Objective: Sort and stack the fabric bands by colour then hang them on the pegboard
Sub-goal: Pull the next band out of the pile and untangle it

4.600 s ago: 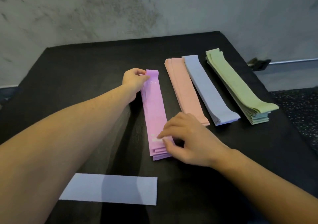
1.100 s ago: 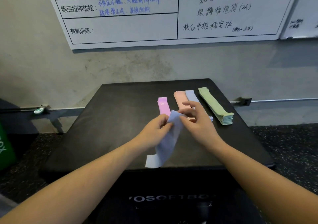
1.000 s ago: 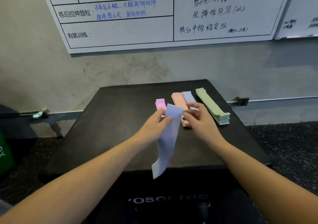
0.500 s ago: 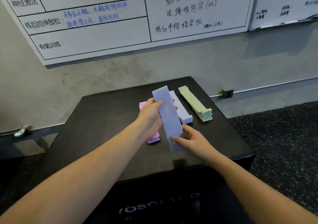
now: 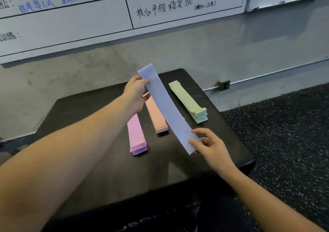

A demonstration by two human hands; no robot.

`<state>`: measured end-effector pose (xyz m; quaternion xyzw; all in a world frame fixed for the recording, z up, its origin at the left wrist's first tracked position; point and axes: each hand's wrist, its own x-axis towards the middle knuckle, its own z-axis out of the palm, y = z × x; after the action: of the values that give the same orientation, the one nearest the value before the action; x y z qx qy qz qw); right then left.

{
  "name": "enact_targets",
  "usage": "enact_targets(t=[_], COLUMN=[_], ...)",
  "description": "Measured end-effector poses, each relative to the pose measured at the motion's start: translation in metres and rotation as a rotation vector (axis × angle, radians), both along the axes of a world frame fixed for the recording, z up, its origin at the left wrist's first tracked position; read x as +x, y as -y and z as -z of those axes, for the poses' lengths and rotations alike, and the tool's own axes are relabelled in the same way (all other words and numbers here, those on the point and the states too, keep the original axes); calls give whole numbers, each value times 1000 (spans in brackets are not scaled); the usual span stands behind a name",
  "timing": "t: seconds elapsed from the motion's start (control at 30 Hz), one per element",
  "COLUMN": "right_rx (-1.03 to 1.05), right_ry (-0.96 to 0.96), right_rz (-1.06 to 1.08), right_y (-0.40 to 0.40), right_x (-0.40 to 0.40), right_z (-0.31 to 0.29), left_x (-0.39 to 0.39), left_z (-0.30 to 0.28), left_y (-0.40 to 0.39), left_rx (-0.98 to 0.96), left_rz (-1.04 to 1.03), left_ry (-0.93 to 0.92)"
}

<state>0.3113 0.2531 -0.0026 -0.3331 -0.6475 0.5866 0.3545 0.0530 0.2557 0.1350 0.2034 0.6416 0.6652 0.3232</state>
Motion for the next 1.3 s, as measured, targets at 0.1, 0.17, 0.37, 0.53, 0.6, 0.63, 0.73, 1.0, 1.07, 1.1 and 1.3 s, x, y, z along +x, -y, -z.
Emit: enact_targets(t=[0.1, 0.17, 0.37, 0.53, 0.6, 0.63, 0.73, 1.0, 1.07, 1.1, 1.3], right_rx=[68, 63, 338, 940, 977, 981, 1083, 1116, 1108, 1102, 1170], right_ry=[37, 55, 253, 362, 383, 386, 419, 559, 586, 605, 625], right_rz=[-44, -152, -171, -67, -110, -151, -224, -559, -614, -637, -713], right_y=[-15, -25, -67, -105, -121, -128, -148, -171, -174, -175, -182], right_x=[0, -1, -16, -39, -48, -53, -72, -107, -107, -106, -111], right_z=[-5, -10, -3, 2, -2, -5, -7, 12, 20, 21, 24], left_x=[-15, -25, -52, -73, -80, -85, -99, -132, -136, -138, -149], left_z=[10, 15, 30, 48, 56, 61, 76, 125, 137, 142, 163], left_y=[-22, -36, -76, -103, -115, -122, -140, -180, -187, -189, -198], left_rx=[-66, -84, -146, -231, -270, -288, -303, -358, -378, -385, -484], left_rz=[-24, -6, 17, 47, 46, 43, 77, 116, 121, 122, 126], left_ry=[-96, -115, -160, -283, -370, -415, -503, -645, -655, -663, -799])
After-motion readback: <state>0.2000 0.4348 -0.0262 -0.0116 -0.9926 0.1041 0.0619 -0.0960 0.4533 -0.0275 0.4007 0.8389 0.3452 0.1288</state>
